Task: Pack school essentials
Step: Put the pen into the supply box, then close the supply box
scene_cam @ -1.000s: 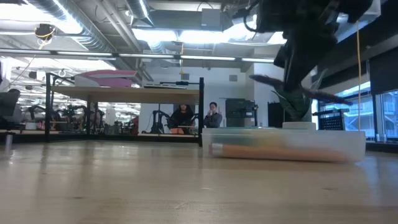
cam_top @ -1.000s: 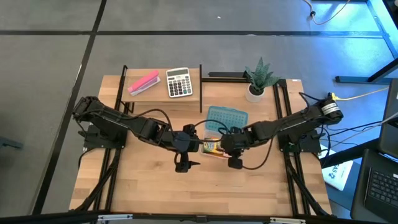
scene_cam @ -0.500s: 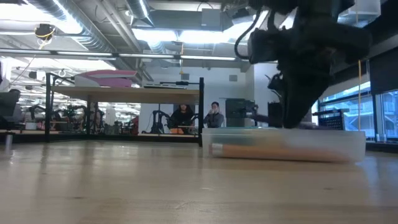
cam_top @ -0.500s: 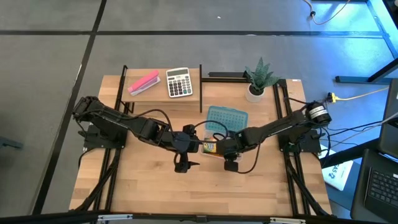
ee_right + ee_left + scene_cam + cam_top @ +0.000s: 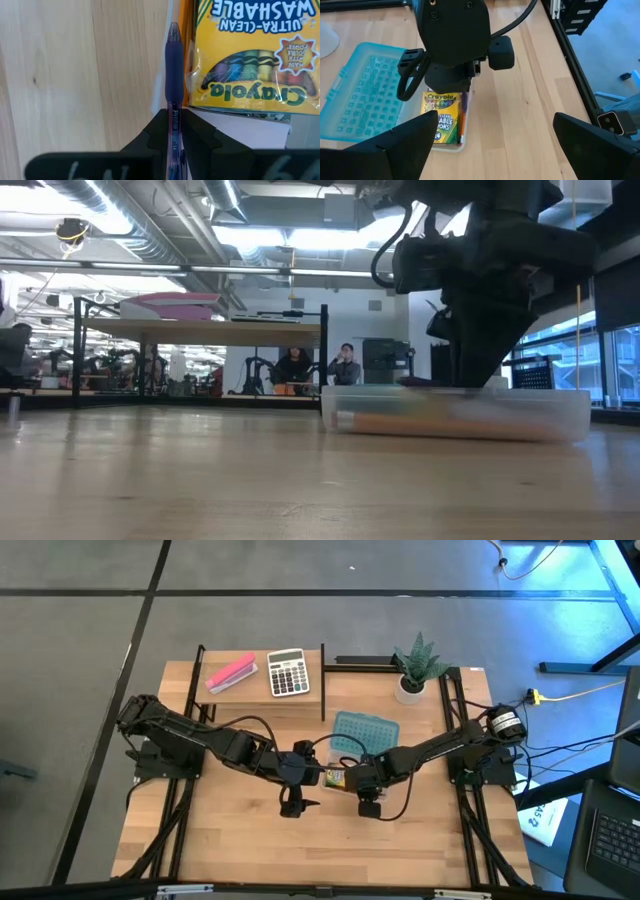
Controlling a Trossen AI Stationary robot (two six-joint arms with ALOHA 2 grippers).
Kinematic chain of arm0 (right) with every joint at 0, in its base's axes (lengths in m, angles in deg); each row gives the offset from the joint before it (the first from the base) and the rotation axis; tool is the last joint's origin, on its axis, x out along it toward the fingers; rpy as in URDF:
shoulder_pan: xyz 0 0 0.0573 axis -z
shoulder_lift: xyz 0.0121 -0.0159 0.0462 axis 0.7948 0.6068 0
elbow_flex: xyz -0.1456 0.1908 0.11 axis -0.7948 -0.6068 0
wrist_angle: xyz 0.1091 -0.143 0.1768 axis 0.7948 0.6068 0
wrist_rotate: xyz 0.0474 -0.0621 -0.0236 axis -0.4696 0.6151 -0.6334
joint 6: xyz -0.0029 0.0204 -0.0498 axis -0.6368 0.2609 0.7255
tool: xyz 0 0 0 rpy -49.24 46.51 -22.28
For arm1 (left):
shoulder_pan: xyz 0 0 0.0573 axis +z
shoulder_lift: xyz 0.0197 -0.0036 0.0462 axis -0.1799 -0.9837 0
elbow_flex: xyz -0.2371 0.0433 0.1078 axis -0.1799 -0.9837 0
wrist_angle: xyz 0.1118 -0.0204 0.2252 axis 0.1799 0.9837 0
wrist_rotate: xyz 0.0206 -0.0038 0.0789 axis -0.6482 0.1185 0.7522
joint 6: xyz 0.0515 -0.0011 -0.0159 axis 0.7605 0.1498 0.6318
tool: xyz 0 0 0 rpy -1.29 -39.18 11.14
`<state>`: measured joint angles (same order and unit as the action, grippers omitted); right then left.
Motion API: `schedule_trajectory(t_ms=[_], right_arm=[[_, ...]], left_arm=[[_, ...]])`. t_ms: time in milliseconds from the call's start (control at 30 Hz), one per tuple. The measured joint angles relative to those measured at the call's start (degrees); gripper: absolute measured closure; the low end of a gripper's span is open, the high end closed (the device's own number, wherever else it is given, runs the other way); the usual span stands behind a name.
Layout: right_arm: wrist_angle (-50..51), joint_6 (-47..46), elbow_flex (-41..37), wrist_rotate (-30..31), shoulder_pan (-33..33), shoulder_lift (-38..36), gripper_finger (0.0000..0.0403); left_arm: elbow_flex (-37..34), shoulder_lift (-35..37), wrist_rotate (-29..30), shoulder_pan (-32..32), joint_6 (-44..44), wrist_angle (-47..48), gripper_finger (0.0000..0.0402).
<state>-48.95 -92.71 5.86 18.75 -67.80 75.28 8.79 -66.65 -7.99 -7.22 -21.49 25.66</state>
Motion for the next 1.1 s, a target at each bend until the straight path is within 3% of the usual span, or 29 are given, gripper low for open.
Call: schedule_trajectory(t_ms=[300, 700, 867, 1100], right_arm=[[-0.01, -0.29, 0.0, 0.0, 0.06, -0.02, 0.0348], [0.15, -0.53, 0.0, -0.02, 0.07, -0.04, 0.0256], [0.62, -1.58, 0.02, -0.13, 0.07, -0.36, 0.026], [2.6, -4.49, 0.07, -0.16, 0.07, -2.3, 0.0304]], left_arm=[[0.0, 0.0, 0.0, 0.0, 0.0, -0.02, 0.0012], [0.0, 0.0, -0.02, 0.0, -0.02, -0.07, 0.0012], [0.0, 0.0, -0.02, 0.0, -0.02, -0.09, 0.0012], [0.0, 0.0, -0.04, -0.07, -0.02, -0.35, 0.0012]])
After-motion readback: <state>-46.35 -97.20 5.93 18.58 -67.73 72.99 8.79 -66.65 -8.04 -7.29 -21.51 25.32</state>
